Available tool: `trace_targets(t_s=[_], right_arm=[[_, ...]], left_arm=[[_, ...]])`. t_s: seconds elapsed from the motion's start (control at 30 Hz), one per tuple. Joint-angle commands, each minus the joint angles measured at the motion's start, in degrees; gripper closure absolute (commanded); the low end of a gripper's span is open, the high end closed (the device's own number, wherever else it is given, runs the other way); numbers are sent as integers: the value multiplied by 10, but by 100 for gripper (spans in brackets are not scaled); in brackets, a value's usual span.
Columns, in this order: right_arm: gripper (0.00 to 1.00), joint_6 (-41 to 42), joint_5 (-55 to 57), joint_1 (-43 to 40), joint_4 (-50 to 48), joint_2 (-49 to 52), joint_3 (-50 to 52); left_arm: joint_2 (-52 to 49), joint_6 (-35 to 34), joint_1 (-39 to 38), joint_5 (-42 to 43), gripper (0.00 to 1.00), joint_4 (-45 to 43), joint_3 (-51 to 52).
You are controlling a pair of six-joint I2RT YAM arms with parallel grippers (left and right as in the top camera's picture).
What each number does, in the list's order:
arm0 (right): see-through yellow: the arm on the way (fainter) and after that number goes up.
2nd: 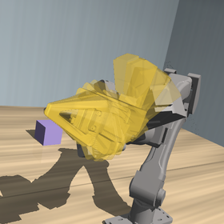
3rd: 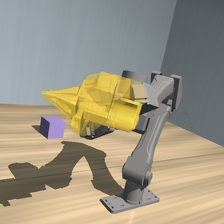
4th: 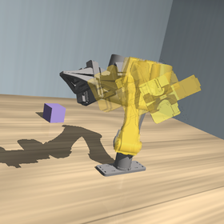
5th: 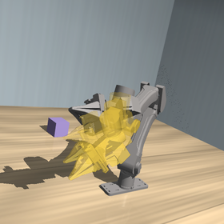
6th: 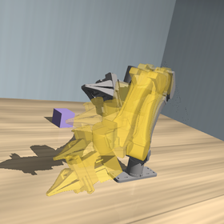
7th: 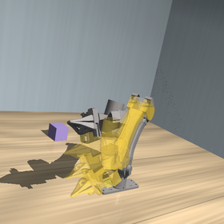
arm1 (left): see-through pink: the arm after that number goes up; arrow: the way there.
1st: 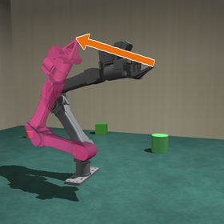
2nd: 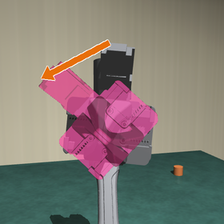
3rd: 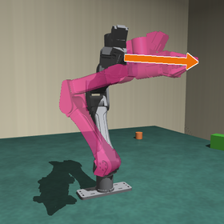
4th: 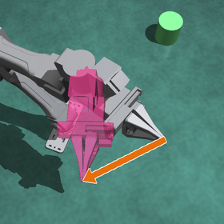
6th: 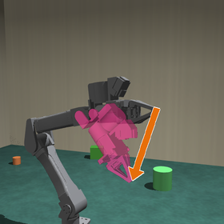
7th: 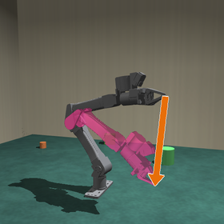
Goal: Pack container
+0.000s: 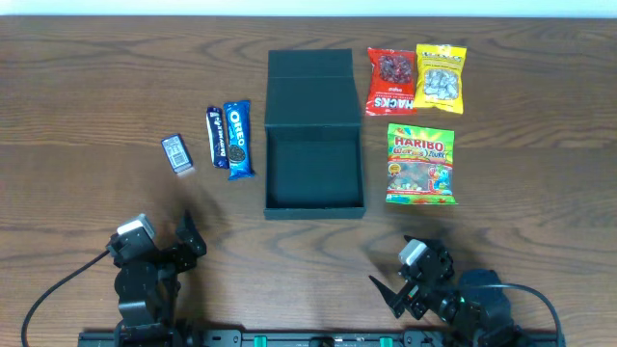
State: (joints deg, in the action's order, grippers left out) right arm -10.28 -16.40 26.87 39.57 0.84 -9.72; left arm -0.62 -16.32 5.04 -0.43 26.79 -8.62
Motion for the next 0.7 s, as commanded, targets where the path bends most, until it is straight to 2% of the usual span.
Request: trace_targets(t_s=[0.0,0.43,0.53,0.6,0.67], right_arm=[[1,8,5,5,0,-5,2],[1,8,5,5,-3,-5,2],[1,21,2,5,-43,-5,2],[1,151,1,5,-144,-5,2],[1,351,-2,5,-234,-5,2]], left_arm=[[4,0,-2,-6,5,0,10],[4,0,-2,-6,5,0,10],[4,0,-2,-6,5,0,10],[4,0,-2,-6,5,0,10],[4,0,-2,-6,5,0,10]])
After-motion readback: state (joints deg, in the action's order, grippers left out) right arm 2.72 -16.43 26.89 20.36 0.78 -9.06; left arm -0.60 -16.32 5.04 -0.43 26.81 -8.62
